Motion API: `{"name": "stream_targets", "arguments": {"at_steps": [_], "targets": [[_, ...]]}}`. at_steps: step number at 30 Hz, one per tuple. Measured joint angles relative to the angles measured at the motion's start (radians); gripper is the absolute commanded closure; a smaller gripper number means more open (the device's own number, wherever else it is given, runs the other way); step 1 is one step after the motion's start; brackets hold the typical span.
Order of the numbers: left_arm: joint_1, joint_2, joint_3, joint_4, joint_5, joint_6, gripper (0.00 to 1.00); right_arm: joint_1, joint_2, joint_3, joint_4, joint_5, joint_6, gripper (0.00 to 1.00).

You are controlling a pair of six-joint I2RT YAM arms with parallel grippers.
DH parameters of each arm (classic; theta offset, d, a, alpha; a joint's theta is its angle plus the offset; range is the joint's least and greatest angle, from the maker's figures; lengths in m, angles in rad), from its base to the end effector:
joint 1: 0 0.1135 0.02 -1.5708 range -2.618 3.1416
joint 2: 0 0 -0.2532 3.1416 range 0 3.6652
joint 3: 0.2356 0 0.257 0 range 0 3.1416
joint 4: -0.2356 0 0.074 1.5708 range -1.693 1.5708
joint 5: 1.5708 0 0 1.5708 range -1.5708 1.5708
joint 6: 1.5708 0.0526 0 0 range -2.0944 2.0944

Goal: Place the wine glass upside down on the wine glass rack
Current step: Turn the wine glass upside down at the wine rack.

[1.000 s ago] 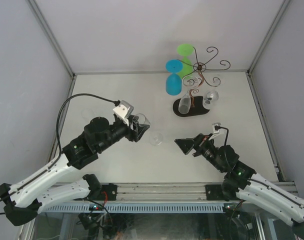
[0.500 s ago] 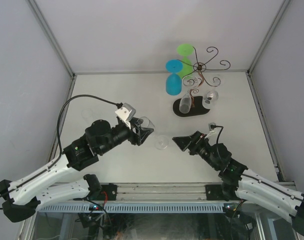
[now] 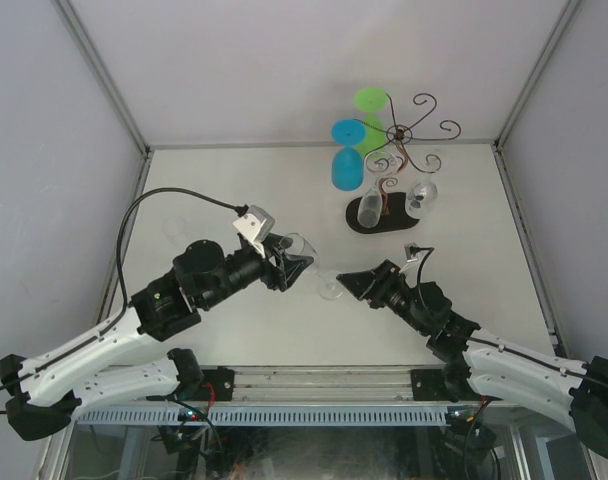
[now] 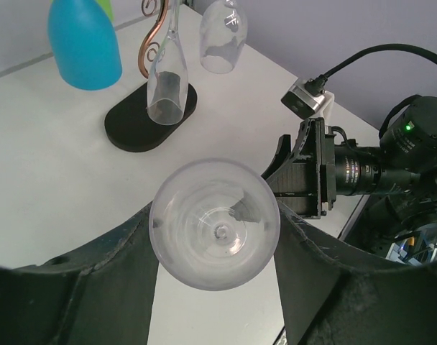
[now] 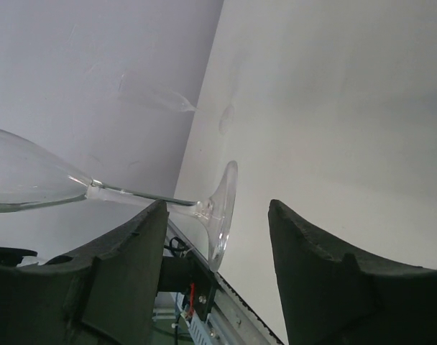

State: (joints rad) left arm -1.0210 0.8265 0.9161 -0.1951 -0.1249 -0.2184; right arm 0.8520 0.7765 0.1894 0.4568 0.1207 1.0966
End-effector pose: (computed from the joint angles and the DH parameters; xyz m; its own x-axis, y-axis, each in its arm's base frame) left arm 0.1192 -0.1820 0.3686 -0.2230 -0.0476 -0.9737 0.7508 0.6287 -0.2026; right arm 0.1403 0.1507 0.1861 -0.6338 0.6169 -0.4667 -0.2291 0.4265 0.8750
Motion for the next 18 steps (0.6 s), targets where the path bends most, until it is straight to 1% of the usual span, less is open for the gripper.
{"name": "stream_targets", "arguments": {"at_steps": [5, 13, 16, 18], "targets": [[-0.005, 0.003, 0.000, 0.005, 0.000, 0.000, 0.74, 0.000, 0.006, 0.000, 0.023, -0.016, 0.016, 0.52], [-0.007, 0.004, 0.000, 0.016, -0.003, 0.000, 0.76, -0.002, 0.029, 0.000, 0.042, -0.052, 0.033, 0.62], [-0.010, 0.005, 0.000, 0.020, -0.003, 0.000, 0.76, -0.003, 0.042, 0.000, 0.049, -0.060, 0.041, 0.70], [-0.011, 0.005, 0.000, 0.023, -0.003, 0.000, 0.76, -0.006, 0.049, 0.000, 0.056, -0.068, 0.045, 0.79]]}}
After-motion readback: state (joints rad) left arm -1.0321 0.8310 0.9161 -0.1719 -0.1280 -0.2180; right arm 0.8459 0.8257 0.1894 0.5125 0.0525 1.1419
